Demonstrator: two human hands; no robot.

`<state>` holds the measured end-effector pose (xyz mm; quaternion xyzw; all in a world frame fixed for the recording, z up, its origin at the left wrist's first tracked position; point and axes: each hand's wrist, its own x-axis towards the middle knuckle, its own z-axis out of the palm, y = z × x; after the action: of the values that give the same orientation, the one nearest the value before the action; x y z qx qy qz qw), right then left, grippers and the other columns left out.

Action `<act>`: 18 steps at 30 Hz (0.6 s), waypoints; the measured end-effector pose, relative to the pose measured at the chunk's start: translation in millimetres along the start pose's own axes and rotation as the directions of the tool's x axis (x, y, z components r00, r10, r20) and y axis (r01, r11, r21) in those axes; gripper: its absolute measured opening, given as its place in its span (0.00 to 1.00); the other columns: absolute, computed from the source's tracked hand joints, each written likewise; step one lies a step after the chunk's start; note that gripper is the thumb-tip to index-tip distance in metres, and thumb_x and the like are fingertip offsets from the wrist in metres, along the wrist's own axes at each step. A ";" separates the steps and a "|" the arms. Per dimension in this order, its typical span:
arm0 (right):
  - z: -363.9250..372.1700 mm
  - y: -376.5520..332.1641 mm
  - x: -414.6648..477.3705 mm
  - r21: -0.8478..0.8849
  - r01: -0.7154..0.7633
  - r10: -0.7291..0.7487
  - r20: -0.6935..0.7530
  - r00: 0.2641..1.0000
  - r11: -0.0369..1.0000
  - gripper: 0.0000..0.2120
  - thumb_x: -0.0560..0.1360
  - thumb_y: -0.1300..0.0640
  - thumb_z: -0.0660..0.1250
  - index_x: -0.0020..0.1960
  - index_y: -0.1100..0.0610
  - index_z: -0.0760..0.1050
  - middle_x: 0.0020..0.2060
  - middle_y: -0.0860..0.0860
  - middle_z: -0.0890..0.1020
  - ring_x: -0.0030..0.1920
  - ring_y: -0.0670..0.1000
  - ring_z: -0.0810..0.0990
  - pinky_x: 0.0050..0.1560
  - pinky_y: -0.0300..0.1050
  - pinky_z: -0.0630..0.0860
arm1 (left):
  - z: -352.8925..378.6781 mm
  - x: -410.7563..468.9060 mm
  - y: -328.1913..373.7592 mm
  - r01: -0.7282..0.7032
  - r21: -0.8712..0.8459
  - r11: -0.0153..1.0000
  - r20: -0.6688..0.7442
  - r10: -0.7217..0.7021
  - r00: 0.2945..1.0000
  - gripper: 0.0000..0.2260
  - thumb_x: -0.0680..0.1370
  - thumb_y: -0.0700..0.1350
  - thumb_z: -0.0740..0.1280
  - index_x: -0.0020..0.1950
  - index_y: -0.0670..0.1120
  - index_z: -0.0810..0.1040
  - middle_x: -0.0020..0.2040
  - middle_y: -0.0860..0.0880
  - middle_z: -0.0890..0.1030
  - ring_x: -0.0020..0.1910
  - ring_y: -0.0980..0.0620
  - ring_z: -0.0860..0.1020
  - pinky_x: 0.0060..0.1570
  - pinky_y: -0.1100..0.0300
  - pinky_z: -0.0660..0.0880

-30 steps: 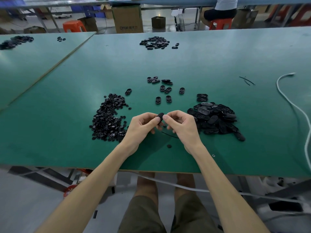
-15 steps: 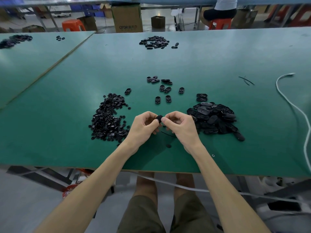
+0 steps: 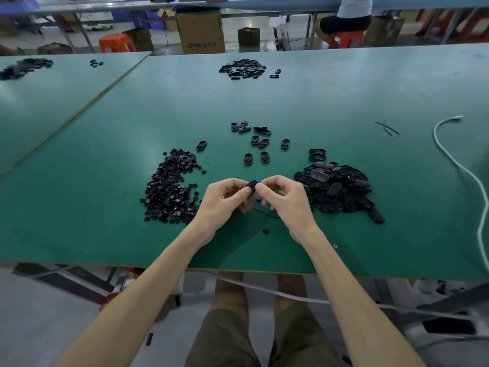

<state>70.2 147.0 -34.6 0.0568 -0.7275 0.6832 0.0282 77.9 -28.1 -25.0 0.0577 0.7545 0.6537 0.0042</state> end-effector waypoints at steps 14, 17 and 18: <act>1.8 -0.9 6.6 -0.136 -0.098 0.091 -0.056 0.994 0.986 0.16 0.81 0.67 0.62 0.37 0.56 0.75 0.25 0.45 0.79 0.25 0.40 0.74 0.30 0.32 0.68 | 75.5 57.4 65.4 -0.266 0.396 0.879 0.138 0.229 0.964 0.05 0.77 0.46 0.76 0.51 0.50 0.87 0.45 0.54 0.85 0.43 0.59 0.80 0.47 0.68 0.75; 2.1 2.7 4.7 -0.164 -0.129 0.115 -0.089 0.989 0.978 0.19 0.81 0.70 0.63 0.38 0.50 0.71 0.33 0.43 0.76 0.32 0.41 0.74 0.33 0.29 0.71 | 99.9 67.0 69.2 -0.287 0.478 0.830 0.261 0.178 0.949 0.07 0.77 0.46 0.75 0.54 0.48 0.87 0.48 0.54 0.87 0.44 0.59 0.80 0.55 0.61 0.77; 2.7 1.6 3.3 -0.110 -0.134 0.122 -0.111 0.986 0.985 0.19 0.82 0.70 0.63 0.39 0.49 0.71 0.35 0.44 0.76 0.34 0.42 0.74 0.34 0.29 0.72 | 103.8 69.8 68.4 -0.283 0.516 0.808 0.289 0.146 0.946 0.08 0.78 0.47 0.75 0.56 0.48 0.87 0.51 0.53 0.87 0.46 0.58 0.80 0.59 0.57 0.77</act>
<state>66.8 144.3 -35.9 -0.0275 -0.7658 0.6420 0.0252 22.7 90.1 32.2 0.2188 0.8930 0.3932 0.0025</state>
